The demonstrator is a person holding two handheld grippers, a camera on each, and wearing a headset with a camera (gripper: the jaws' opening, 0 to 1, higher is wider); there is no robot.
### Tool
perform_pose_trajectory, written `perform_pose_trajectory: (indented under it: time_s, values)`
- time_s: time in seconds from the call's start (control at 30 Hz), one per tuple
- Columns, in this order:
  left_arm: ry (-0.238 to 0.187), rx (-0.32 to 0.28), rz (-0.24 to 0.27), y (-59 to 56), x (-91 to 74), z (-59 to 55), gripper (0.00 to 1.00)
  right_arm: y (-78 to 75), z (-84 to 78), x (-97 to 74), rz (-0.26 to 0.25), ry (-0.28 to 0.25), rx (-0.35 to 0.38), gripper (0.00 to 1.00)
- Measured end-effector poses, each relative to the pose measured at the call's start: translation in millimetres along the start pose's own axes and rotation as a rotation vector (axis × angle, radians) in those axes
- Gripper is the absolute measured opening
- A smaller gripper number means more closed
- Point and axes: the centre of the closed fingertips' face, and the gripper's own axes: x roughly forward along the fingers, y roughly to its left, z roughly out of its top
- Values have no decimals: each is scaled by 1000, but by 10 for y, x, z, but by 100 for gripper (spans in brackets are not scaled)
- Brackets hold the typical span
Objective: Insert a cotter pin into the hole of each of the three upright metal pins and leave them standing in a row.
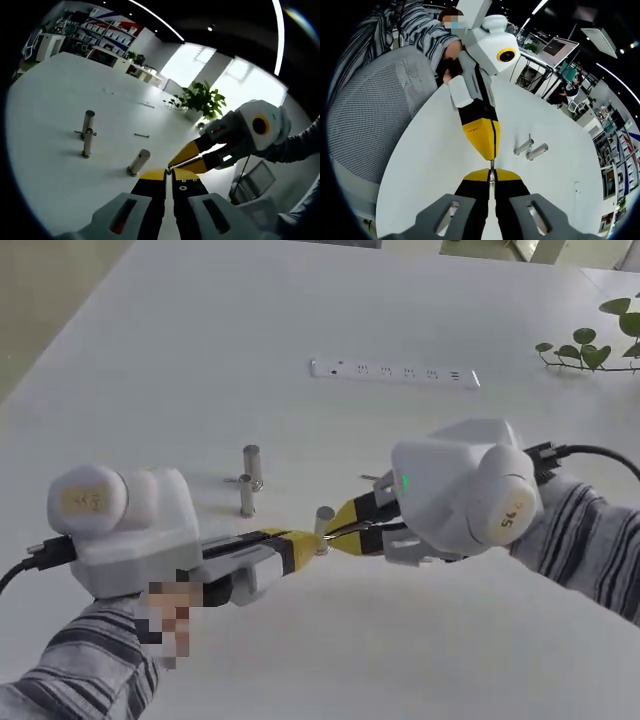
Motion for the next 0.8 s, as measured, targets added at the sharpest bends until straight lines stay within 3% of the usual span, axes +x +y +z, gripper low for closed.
perform_pose_trajectory:
  time_s: [0.33, 0.43, 0.6, 0.8]
  values:
    - [1, -21, -6, 4, -9, -12, 0, 22, 11, 9, 0, 0, -1, 0]
    - [-1, 28, -7, -4, -10, -8, 0, 26, 17, 18, -4, -11, 30, 0]
    - [17, 76, -19, -9, -5, -41, 0, 17, 15, 18, -8, -55, 168, 0]
    - [33, 189, -26, -6, -21, -72, 0, 35, -49, -2, 16, -96, 401, 6]
